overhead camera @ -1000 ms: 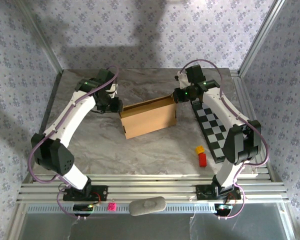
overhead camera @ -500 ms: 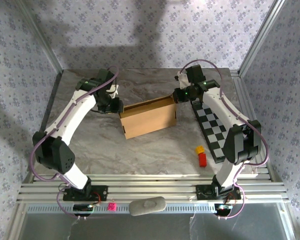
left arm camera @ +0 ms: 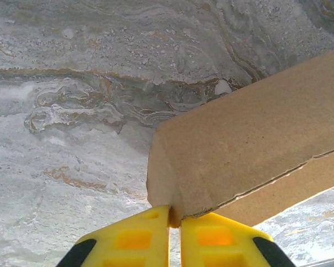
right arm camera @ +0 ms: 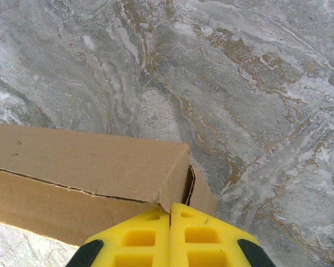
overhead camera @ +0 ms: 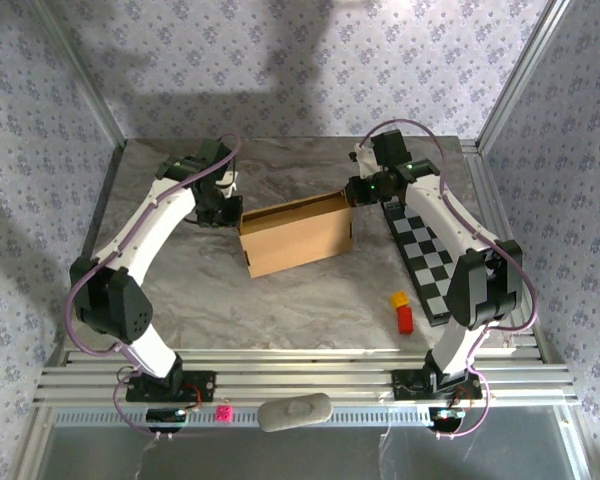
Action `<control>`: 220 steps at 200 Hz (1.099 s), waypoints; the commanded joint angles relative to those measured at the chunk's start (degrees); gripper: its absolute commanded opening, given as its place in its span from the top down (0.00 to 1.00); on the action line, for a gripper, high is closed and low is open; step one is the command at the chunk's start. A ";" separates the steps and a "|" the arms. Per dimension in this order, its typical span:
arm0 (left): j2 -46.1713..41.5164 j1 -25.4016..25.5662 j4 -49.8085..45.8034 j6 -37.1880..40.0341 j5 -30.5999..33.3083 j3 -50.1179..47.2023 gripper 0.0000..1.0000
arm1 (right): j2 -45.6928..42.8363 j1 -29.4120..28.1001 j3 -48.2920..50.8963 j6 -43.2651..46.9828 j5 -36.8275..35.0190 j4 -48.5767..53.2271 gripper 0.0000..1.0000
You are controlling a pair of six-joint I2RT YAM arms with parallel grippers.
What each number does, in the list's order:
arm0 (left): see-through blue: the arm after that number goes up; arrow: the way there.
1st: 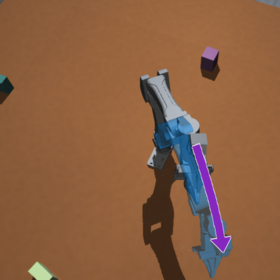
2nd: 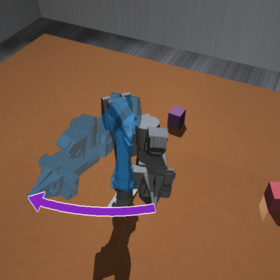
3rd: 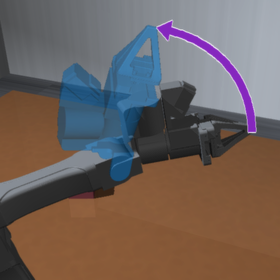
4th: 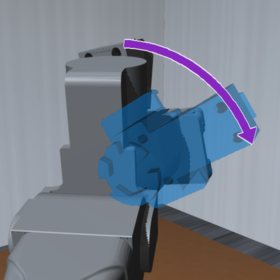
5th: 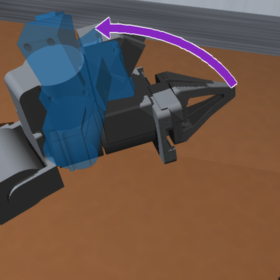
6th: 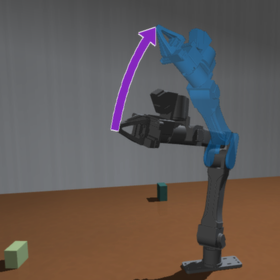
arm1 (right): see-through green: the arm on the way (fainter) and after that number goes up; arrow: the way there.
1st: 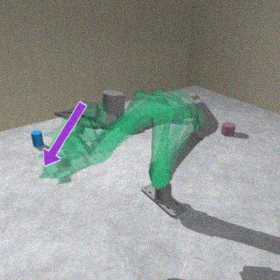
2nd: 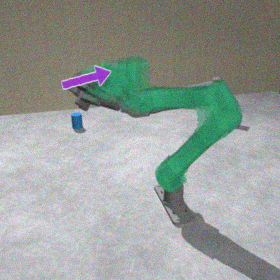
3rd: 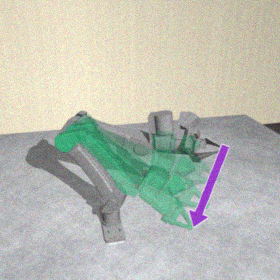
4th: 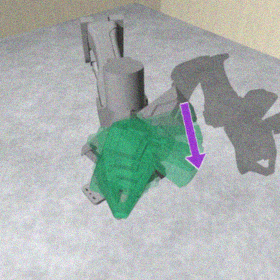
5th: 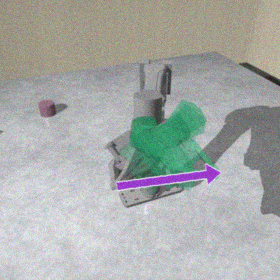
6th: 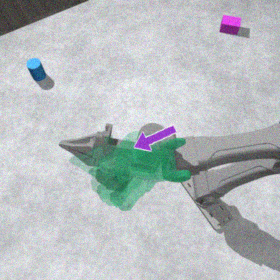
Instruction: Fold the paper box
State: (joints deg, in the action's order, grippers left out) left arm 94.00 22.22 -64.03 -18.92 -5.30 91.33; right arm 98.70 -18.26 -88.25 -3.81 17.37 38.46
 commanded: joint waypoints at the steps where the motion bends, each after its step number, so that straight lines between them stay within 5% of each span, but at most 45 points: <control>1: 0.81 -0.24 -0.56 -0.55 0.44 0.73 0.94 | 0.83 -0.10 -0.43 0.30 0.48 2.75 1.00; 33: 1.36 -0.57 -1.97 -1.36 -0.13 2.45 1.00 | 0.78 -0.11 -0.35 0.47 0.48 2.81 1.00; 220: 10.84 -6.30 -18.18 -10.94 -16.18 18.89 1.00 | 1.08 -0.02 -1.40 1.42 1.36 3.97 1.00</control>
State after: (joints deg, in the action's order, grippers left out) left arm 103.63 16.49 -78.52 -27.99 -17.91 107.61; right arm 98.70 -18.26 -88.29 -3.42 17.98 39.29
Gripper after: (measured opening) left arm 0.044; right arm 0.052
